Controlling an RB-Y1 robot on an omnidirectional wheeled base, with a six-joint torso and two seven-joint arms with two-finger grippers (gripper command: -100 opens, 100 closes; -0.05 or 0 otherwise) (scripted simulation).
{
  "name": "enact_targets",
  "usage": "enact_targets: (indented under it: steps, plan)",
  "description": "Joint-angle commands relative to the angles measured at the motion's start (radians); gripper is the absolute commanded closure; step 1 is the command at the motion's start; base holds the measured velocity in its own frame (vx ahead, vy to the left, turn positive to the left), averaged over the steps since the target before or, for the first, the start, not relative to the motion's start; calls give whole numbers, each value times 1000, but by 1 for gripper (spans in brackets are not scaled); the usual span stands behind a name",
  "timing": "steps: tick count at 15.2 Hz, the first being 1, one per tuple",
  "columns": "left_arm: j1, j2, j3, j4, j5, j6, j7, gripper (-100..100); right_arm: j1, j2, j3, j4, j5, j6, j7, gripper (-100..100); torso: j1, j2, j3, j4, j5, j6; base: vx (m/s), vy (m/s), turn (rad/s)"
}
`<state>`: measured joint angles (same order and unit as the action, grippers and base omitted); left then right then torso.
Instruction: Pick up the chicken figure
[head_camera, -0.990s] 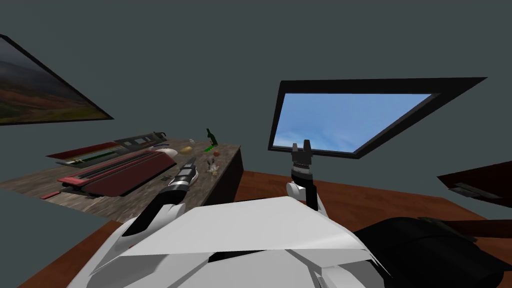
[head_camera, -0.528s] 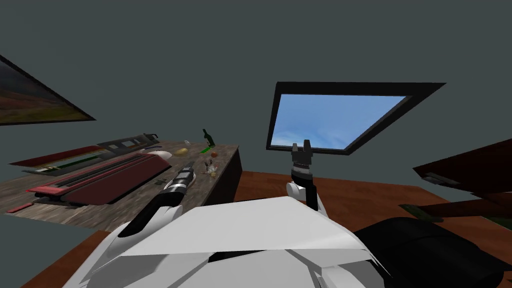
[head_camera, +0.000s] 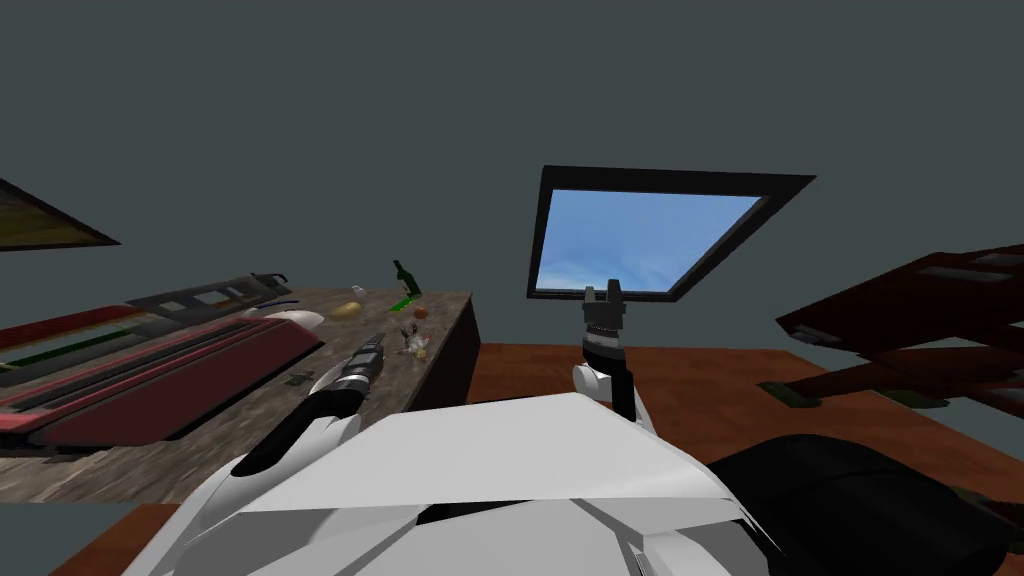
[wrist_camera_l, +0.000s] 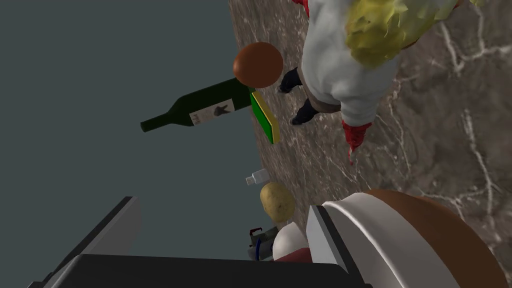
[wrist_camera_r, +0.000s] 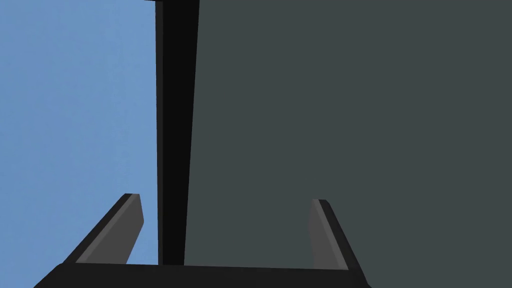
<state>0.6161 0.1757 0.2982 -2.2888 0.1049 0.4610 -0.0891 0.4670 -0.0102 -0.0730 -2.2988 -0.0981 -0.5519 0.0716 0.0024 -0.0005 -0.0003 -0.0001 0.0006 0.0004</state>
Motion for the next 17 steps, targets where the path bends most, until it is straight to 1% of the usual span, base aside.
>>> enact_targets:
  steps: [1,4,5,8,11,12,13,14,15,16,17]
  plan:
    - [12,-14,8,6,14,44,8,-100,0,0,0,0,0,0,0,0,0,0,0,0,0,0,9,28,-229]
    - [26,-45,16,15,30,101,22,-100,0,0,0,0,0,0,0,0,1,-1,0,0,0,0,15,46,-236]
    - [34,-69,18,22,39,130,31,-100,0,0,0,0,0,0,0,0,2,-1,-1,0,0,0,31,52,-292]
    - [43,-107,18,32,48,158,43,-100,0,0,0,0,0,0,0,0,2,-2,-1,0,0,0,30,47,-210]
    - [51,-145,15,43,53,174,50,-100,0,0,0,0,0,0,0,0,0,-2,-1,-1,0,0,22,25,-87]
    - [42,-127,19,41,51,169,48,-100,0,0,0,0,0,0,0,0,0,-2,-1,0,0,0,11,12,-30]
    - [26,-129,18,73,45,153,49,-100,0,0,0,0,0,0,0,0,-1,-2,-1,0,0,0,29,23,1]
    - [21,-128,18,82,44,148,49,-100,0,0,0,0,0,0,0,0,0,-2,-1,0,0,0,57,33,-2]
    - [30,-129,18,65,47,160,49,-100,0,0,0,0,0,0,0,0,0,-4,-2,-1,0,0,38,20,-4]
    - [29,-129,18,67,46,157,49,100,0,0,0,0,0,0,0,0,0,-3,-2,-1,0,-1,13,7,-2]
    - [29,-129,18,67,46,157,49,100,0,0,0,0,0,0,0,0,-1,-3,-2,-1,0,-1,1,0,11]
